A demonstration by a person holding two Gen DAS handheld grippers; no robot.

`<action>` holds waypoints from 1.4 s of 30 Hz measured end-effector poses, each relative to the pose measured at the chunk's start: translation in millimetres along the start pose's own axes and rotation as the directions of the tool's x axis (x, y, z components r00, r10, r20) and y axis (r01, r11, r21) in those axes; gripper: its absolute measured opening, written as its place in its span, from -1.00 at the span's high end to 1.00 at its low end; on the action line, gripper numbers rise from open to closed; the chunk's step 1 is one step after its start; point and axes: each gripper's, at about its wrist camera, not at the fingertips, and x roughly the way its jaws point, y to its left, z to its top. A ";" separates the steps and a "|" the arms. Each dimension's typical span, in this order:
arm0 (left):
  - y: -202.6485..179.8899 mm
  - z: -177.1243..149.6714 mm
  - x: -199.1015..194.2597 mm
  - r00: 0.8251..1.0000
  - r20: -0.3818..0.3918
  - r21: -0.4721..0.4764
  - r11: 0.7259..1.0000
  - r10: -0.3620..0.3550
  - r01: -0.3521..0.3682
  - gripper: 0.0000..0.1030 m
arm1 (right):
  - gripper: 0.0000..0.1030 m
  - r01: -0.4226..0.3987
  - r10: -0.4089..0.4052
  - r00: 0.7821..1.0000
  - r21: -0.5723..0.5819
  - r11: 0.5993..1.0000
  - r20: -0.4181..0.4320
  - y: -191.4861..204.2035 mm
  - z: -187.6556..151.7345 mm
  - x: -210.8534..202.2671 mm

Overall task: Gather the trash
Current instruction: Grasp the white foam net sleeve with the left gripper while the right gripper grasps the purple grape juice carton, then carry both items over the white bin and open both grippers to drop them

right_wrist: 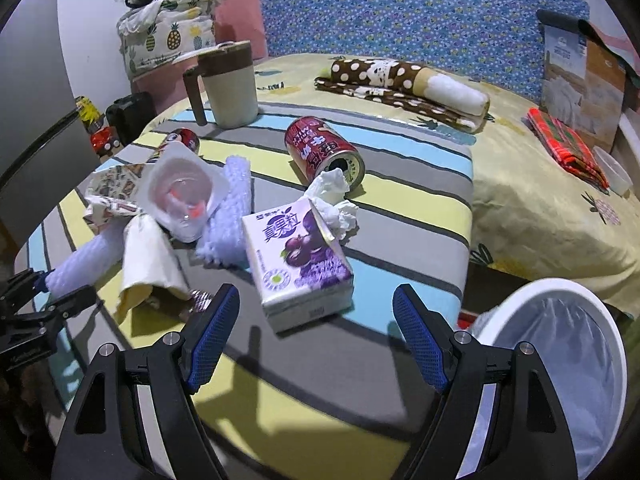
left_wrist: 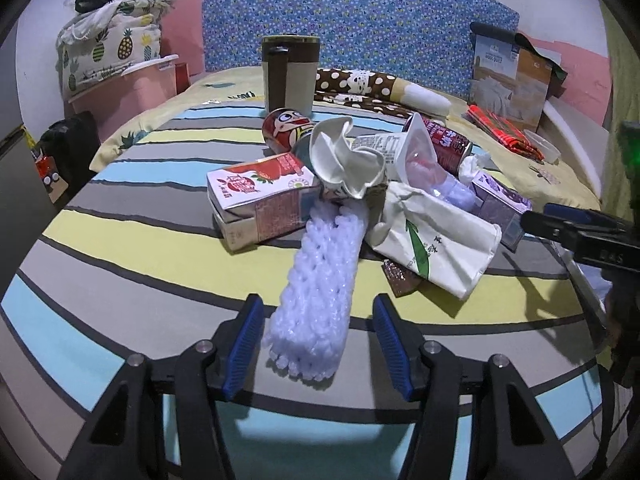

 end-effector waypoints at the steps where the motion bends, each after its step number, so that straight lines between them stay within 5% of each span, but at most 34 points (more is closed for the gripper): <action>1: 0.1 0.6 0.4 1.000 0.002 0.002 1.000 -0.002 0.002 0.06 | -0.55 -0.004 0.004 1.000 -0.003 1.000 -0.002 -0.6 1.4 1.8; 5: 0.5 0.8 2.1 1.000 0.002 0.005 1.000 -0.012 0.011 0.38 | -0.55 -0.036 0.036 0.999 0.004 0.999 -0.020 -3.8 5.0 9.3; 9: 2.4 0.1 -0.3 1.000 0.008 -0.007 1.000 -0.015 0.015 0.47 | -0.54 -0.051 0.051 0.998 0.003 0.999 -0.036 -3.2 6.2 12.8; 10: 1.8 -0.5 -0.8 1.000 0.009 -0.009 1.000 -0.016 0.017 0.50 | -0.40 -0.056 0.057 0.998 0.008 0.998 -0.039 -4.1 7.5 14.1; 12: 0.2 -2.0 -2.6 1.000 0.010 -0.009 1.000 -0.019 0.019 0.51 | -0.18 -0.077 0.078 0.996 0.020 0.997 -0.044 -4.0 8.1 13.4; 32: -24.3 -8.7 -62.9 0.995 0.086 0.005 0.999 -0.054 0.053 0.57 | -0.17 -0.075 0.063 0.994 0.135 0.988 0.090 -15.5 -23.7 -57.1; 42: -81.9 0.9 -70.3 0.980 0.086 0.118 0.979 -0.178 0.167 0.57 | -0.17 0.017 -0.050 0.991 0.255 0.967 0.122 -54.7 -54.3 -93.1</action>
